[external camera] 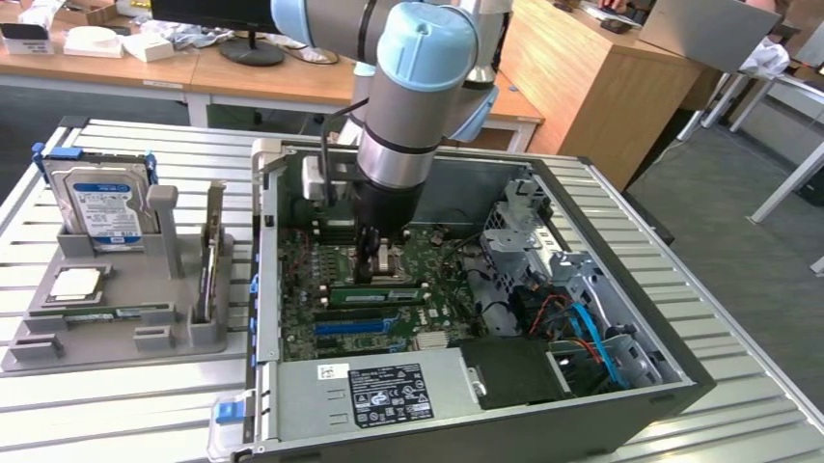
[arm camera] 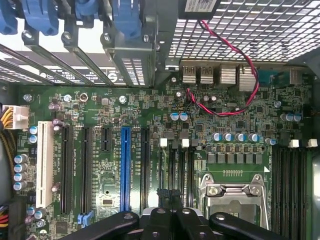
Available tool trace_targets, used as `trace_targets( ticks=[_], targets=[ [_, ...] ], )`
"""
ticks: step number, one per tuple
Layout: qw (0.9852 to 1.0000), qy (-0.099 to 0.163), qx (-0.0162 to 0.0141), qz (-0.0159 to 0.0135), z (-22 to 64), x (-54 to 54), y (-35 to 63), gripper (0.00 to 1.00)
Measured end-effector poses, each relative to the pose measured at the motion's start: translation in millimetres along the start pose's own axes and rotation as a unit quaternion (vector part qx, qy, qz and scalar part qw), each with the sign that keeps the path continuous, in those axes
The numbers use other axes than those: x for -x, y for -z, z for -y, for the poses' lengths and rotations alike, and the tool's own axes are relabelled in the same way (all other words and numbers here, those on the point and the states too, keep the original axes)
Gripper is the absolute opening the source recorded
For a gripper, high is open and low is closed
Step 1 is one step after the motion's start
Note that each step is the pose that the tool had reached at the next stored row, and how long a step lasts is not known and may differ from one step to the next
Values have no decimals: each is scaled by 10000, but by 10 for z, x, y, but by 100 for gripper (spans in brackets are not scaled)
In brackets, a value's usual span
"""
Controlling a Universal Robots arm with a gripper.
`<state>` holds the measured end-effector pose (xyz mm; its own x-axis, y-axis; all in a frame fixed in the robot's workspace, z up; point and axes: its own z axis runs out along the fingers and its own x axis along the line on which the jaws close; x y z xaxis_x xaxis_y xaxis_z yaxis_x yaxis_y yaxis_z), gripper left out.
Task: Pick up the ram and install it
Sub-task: 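Press down the ram until it locks into place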
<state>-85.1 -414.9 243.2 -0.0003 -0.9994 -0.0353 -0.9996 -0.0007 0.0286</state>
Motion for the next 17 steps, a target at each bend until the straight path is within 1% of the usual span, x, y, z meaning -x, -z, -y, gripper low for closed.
trace_targets(
  ticks=[7, 17],
  targets=[
    [10000, 0, 1, -2, 1, -2, -57, 10],
    [10000, -1, 1, -2, 1, -21, -60, 10]
  ],
)
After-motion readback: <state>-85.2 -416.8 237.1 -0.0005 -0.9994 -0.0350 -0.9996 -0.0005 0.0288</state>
